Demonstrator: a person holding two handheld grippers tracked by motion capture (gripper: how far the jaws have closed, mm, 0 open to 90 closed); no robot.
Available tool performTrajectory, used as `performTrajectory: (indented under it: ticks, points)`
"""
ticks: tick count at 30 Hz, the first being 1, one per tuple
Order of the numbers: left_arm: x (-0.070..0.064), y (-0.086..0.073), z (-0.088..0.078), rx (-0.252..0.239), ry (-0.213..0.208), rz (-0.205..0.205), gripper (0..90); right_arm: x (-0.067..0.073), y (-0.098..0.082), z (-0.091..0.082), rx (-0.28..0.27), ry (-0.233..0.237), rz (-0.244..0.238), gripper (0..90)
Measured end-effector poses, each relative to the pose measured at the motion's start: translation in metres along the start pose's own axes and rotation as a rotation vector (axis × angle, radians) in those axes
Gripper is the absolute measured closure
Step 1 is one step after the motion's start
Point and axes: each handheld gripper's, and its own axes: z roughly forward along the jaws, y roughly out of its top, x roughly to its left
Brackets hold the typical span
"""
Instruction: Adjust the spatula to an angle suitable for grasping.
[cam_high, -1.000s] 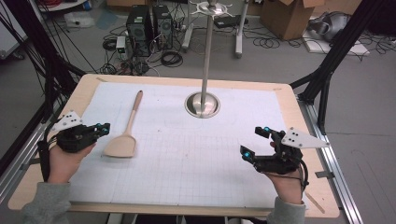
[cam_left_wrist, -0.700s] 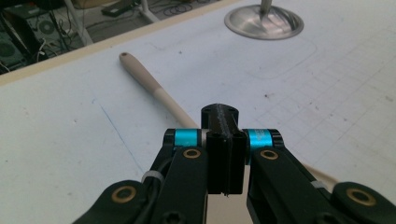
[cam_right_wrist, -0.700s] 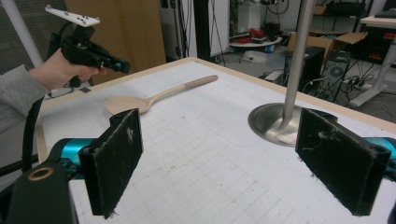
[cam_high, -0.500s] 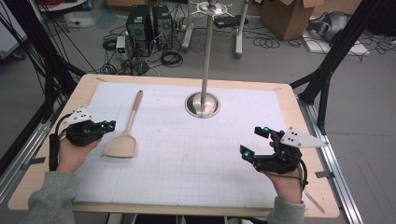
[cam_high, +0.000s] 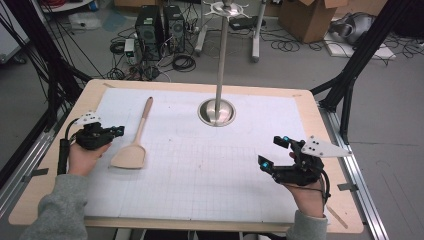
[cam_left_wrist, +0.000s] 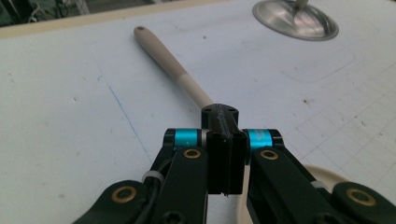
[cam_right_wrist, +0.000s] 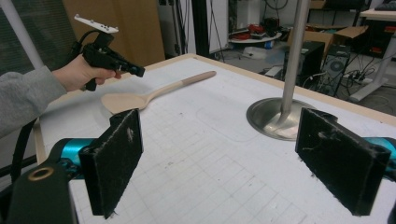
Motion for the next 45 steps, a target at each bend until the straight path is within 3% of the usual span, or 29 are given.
performTrajectory:
  ticks: [3,7,10,13,15,22,23,24,26,30,33,36,40,42,45]
  points:
    - [-0.003,0.011,0.003,0.0,-0.013,0.034,89.7,-0.002,-0.001,0.002,0.008,0.002,0.003,14.0]
    - [0.001,0.02,0.014,0.021,-0.026,0.021,89.6,-0.004,-0.003,0.003,0.012,0.007,0.008,14.0]
    - [0.008,0.019,0.023,-0.004,-0.022,-0.007,89.7,-0.005,-0.004,0.004,0.016,0.008,0.009,14.0]
    - [0.019,0.019,0.031,0.058,0.005,0.003,89.7,-0.003,-0.003,0.004,0.017,0.029,0.018,14.0]
    - [0.024,0.021,0.034,0.041,0.001,-0.015,89.7,0.0,0.0,0.004,0.008,0.028,-0.009,14.0]
    - [0.032,0.032,0.056,0.068,-0.005,-0.018,89.7,-0.007,-0.003,0.002,0.012,0.015,0.018,14.0]
    - [0.032,0.031,0.06,0.052,-0.006,-0.021,89.7,-0.01,-0.005,0.001,0.007,0.012,0.033,14.0]
    - [0.034,0.03,0.063,0.062,-0.009,-0.024,89.7,-0.01,-0.005,0.001,0.007,0.012,0.033,14.0]
    - [0.038,0.025,0.074,0.102,0.026,-0.055,89.8,-0.016,-0.009,-0.002,0.009,-0.002,0.047,14.0]
    - [0.038,0.024,0.077,0.101,0.019,-0.048,89.8,-0.017,-0.011,-0.006,0.005,-0.007,0.058,14.0]
    - [0.038,0.024,0.079,0.105,0.012,-0.046,89.8,-0.017,-0.011,-0.012,-0.032,0.022,0.067,14.0]
    - [0.038,0.023,0.082,0.12,0.014,-0.047,89.8,-0.015,-0.01,-0.014,-0.035,0.021,0.059,14.0]
    - [0.036,0.02,0.087,0.137,0.023,-0.068,89.8,-0.015,-0.01,-0.015,-0.037,0.019,0.052,14.0]
    - [0.036,0.019,0.088,0.156,0.038,-0.046,89.8,-0.015,-0.01,-0.015,-0.035,0.015,0.052,14.0]
    - [0.038,0.018,0.089,0.162,0.043,-0.061,89.8,-0.014,-0.009,-0.017,-0.043,0.011,0.05,14.0]
